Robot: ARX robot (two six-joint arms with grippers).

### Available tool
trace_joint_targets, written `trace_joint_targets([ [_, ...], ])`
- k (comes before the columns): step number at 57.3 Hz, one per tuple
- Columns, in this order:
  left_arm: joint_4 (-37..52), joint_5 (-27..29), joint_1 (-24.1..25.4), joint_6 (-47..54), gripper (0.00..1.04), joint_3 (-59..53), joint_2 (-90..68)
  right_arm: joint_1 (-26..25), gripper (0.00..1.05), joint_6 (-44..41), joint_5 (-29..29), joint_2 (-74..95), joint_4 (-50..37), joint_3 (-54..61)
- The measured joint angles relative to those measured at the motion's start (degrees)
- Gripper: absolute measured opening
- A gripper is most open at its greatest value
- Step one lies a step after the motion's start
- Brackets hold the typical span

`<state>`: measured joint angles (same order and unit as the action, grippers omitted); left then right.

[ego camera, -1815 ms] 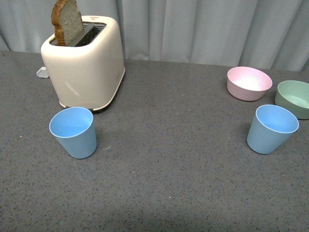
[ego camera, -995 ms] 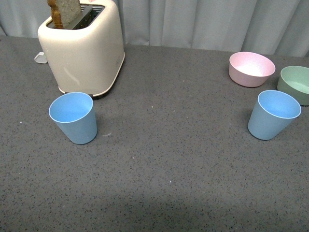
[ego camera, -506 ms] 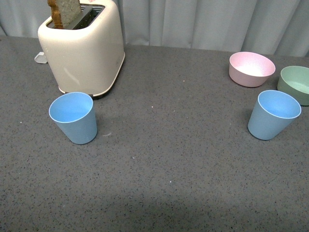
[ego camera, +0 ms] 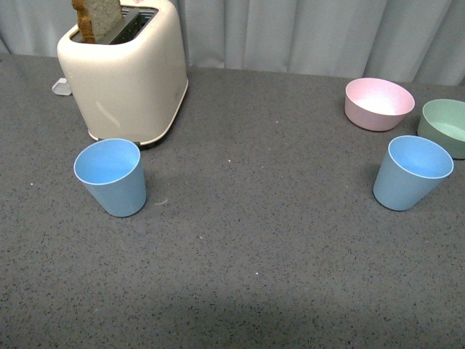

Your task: Stack blue cups with both arms

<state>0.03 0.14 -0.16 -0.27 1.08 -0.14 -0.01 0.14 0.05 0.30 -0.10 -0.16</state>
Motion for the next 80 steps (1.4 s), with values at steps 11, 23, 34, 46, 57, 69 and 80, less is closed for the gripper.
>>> trace_joint_targets([
  [11,0.0,0.0,0.0,0.0,0.98,0.0,0.0,0.0,0.95,0.0,0.0,0.0,0.0,0.0],
  [23,0.0,0.0,0.0,0.0,0.98,0.0,0.0,0.0,0.95,0.0,0.0,0.0,0.0,0.0],
  [34,-3.52,5.44,-1.46,-1.46,0.98,1.16,-1.55,0.0,0.95,0.0,0.0,0.0,0.0,0.0],
  [46,-3.74,15.47,-1.6,-7.91,0.98,5.46,-23.23,0.0,0.95,0.0,0.02,-0.07,0.0,0.0],
  [57,9.77,9.4,0.79,-10.93,0.98,10.6,-45.81,0.0,0.95,0.0,0.0,-0.07,0.0,0.0],
  [69,11.26,1.68,-0.2,-12.5,0.98,23.08,-72.59,0.0,0.95,0.0,0.0,-0.07,0.0,0.0],
  [80,10.12,0.22,-1.36,-13.88,0.98,33.68,-89.48,0.0,0.95,0.0,0.0,-0.07,0.0,0.0],
])
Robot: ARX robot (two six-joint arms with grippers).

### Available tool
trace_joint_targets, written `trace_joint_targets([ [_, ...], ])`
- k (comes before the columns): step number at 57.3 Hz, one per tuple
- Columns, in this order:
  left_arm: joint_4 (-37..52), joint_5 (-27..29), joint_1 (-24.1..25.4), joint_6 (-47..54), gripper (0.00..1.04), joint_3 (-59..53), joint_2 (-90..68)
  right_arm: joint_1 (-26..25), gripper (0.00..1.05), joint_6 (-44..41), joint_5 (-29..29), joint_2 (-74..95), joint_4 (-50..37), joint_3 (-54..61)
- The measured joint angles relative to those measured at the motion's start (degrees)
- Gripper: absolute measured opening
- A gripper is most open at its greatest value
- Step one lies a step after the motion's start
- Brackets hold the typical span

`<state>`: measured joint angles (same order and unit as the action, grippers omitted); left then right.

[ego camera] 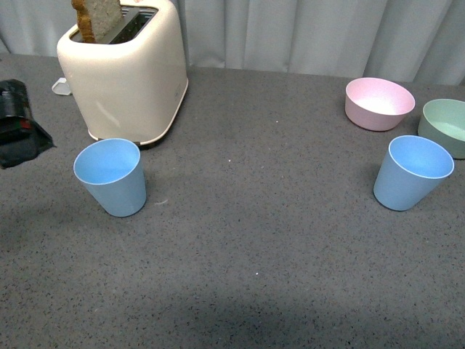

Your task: Stack blue cups with both arms

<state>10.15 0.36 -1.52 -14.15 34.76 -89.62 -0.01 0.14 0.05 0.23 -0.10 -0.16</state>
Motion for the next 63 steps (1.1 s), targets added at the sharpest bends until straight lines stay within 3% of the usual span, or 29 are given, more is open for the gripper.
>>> trace_joint_targets([
  [34,-11.45,-0.61,-2.05,-5.57,0.97,16.98,-20.28,0.0,0.95,0.0,0.0,0.0,0.0,0.0],
  [56,-17.59,-1.92,-3.67,-6.75,0.28,21.09,-22.03,0.0,0.95,0.0,0.0,0.0,0.0,0.0],
  [63,-19.39,-2.12,-3.89,-7.06,0.1,21.57,-22.12,0.0,0.95,0.0,0.0,0.0,0.0,0.0],
])
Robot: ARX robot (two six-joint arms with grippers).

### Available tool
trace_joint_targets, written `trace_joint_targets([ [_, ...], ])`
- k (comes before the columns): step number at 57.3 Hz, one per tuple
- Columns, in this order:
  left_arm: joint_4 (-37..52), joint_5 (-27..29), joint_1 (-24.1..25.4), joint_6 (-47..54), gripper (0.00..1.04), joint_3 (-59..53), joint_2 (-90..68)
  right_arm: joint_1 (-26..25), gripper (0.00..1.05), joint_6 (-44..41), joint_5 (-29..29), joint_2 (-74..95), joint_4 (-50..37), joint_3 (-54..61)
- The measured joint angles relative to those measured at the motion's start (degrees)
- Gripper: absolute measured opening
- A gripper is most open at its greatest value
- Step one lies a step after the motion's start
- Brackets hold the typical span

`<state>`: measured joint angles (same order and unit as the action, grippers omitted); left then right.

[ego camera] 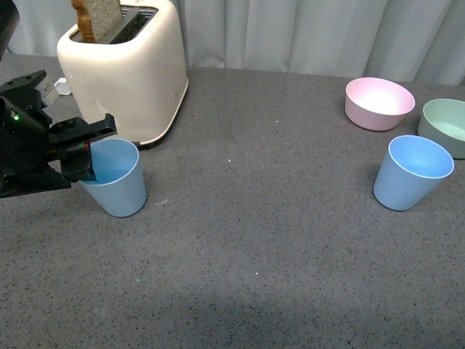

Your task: Stack blue cups with both arms

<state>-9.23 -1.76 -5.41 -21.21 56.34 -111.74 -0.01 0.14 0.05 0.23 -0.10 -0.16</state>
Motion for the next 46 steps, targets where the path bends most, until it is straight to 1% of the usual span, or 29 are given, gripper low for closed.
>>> trace_joint_targets([
  [3,-0.5,0.0,-0.15,-0.22,0.03,0.15,0.0,0.0,0.95,0.0,0.0,0.0,0.0,0.0],
  [14,-1.77,0.31,-1.9,-0.52,0.04,1.16,0.33,0.0,0.95,0.0,0.0,0.0,0.0,0.0],
  [21,-2.89,2.03,-6.03,-1.27,0.04,3.69,0.35,0.0,0.95,0.0,0.0,0.0,0.0,0.0],
  [36,-5.55,3.06,-15.15,-4.9,0.04,10.97,-3.87,0.0,0.95,0.0,0.0,0.0,0.0,0.0],
  [46,-6.64,3.67,-18.64,-6.6,0.04,15.54,-7.85,0.0,0.95,0.02,0.0,0.0,0.0,0.0],
])
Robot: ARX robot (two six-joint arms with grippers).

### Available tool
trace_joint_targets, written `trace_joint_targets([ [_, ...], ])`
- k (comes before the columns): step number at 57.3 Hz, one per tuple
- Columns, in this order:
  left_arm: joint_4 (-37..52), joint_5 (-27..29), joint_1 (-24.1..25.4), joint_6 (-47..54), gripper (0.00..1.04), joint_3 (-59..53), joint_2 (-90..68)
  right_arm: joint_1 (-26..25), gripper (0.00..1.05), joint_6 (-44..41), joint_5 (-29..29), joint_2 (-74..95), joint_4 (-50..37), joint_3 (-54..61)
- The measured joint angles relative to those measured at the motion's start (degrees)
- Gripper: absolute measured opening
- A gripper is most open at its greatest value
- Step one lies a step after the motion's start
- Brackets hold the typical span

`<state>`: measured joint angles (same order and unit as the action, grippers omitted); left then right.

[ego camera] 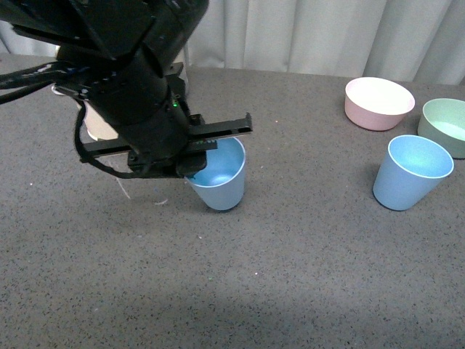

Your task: Stack blue cups with both arms

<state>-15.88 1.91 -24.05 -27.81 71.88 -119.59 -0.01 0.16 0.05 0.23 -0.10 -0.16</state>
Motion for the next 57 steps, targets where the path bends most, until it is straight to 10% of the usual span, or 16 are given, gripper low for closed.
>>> trace_joint_targets([
  [40,-6.03,0.92,-4.24,-3.37,0.04,12.02,-7.34,0.0,0.95,-0.02,0.0,0.0,0.0,0.0],
  [57,-5.51,0.24,-4.26,-3.93,0.51,12.02,-6.34,0.0,0.95,-0.02,0.0,0.0,0.0,0.0],
])
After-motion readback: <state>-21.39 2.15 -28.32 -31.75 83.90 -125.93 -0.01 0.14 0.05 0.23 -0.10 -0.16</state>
